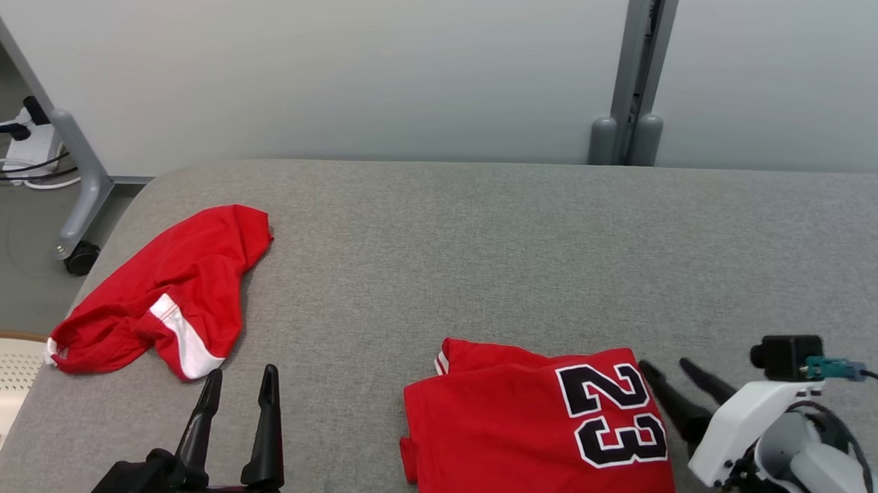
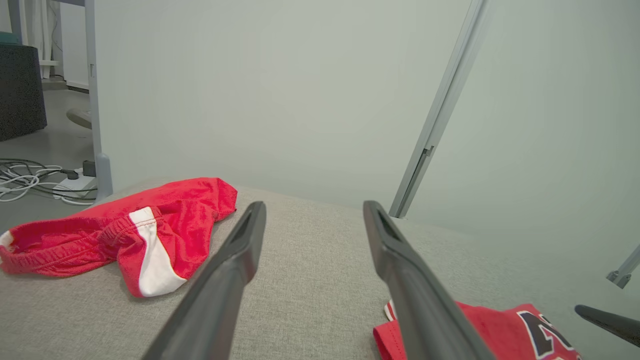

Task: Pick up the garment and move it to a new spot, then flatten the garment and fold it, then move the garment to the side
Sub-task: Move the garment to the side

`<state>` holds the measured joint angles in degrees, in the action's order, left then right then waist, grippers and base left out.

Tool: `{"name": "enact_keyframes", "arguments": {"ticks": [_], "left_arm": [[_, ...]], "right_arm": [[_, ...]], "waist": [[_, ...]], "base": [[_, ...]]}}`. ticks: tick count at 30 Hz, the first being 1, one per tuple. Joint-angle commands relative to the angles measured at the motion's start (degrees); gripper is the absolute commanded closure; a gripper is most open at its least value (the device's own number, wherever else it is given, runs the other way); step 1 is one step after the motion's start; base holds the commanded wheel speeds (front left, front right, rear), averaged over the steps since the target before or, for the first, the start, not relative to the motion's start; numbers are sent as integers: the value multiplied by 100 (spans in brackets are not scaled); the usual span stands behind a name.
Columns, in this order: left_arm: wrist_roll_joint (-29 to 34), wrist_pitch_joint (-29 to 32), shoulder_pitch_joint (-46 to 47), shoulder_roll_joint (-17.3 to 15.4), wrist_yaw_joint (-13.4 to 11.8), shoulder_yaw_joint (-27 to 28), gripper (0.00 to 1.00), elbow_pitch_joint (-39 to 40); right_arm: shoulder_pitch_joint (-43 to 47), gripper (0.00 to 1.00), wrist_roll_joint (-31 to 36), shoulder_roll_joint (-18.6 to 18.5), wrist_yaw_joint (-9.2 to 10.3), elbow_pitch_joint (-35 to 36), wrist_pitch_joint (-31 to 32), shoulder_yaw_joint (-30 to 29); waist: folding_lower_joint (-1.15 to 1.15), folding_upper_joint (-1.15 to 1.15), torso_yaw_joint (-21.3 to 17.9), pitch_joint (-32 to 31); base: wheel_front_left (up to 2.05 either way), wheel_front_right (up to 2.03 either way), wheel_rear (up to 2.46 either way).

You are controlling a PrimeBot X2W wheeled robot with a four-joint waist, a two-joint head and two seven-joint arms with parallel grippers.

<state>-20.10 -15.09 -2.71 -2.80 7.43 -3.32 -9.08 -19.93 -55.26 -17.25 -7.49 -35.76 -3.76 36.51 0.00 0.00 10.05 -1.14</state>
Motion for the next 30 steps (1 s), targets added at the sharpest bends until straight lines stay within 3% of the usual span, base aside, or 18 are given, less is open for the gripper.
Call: {"name": "enact_keyframes", "arguments": {"ticks": [1,18,26,27,28,30], "left_arm": [[0,-8,40,-21,9,35,0,-4],[-35,-8,104,-20,9,-14,0,-43],[-45,-8,139,-20,9,-16,0,-69],[-46,-8,140,-21,9,-17,0,-70],[-47,-8,141,-20,9,-16,0,-69],[-49,-8,140,-20,9,-8,0,-58]], "right_arm": [[10,0,202,-36,-1,-47,-76,-212],[307,0,573,516,-1,-401,1198,-834],[324,0,396,650,-1,-360,1614,-959],[320,56,389,649,-1,-317,1568,-975],[305,100,402,635,-1,-281,1504,-995],[253,100,475,592,-1,-232,1388,-1002]], "waist": [[0,0,61,-10],[0,0,180,78],[0,0,282,90],[0,0,293,88],[0,0,303,86],[0,0,311,88]], "base": [[0,0,0],[0,0,0],[0,0,0],[0,0,0],[0,0,0],[0,0,0]]}}
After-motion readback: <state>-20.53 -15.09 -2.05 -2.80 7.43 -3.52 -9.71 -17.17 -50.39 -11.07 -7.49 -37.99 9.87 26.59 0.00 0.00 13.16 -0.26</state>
